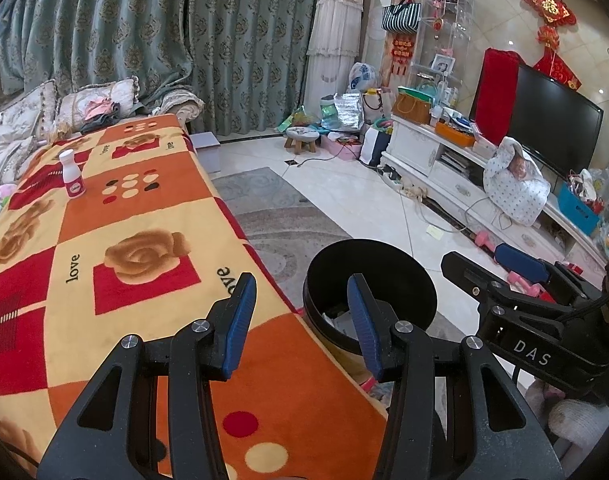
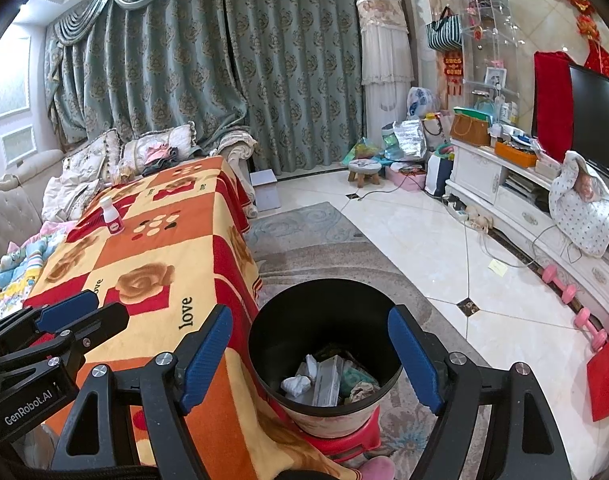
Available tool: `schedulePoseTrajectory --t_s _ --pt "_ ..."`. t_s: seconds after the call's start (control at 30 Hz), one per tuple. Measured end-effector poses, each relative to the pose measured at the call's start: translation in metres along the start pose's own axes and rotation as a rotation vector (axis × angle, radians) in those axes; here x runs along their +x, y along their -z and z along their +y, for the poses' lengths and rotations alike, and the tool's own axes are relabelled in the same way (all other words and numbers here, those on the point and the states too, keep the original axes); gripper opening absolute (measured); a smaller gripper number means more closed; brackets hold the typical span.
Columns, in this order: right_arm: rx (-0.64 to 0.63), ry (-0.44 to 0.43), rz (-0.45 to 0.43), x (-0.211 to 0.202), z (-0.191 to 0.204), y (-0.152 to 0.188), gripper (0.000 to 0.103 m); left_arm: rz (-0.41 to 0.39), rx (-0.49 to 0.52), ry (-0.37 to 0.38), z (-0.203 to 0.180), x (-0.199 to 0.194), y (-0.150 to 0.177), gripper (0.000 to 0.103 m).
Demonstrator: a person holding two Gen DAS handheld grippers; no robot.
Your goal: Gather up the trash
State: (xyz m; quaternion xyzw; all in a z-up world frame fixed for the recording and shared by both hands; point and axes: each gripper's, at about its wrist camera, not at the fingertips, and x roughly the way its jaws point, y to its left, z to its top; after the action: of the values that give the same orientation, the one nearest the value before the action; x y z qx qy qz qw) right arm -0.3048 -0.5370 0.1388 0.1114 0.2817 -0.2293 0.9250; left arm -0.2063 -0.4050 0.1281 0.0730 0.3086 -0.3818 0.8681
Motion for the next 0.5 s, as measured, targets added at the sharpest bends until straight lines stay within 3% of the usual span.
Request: schedulePoseTrajectory --t_s 0.5 --pt "0.003 0.0 0.02 0.0044 -0.0052 0.0046 0.079 -0.003 0.008 0.002 -0.0018 0.0034 0.005 0.046"
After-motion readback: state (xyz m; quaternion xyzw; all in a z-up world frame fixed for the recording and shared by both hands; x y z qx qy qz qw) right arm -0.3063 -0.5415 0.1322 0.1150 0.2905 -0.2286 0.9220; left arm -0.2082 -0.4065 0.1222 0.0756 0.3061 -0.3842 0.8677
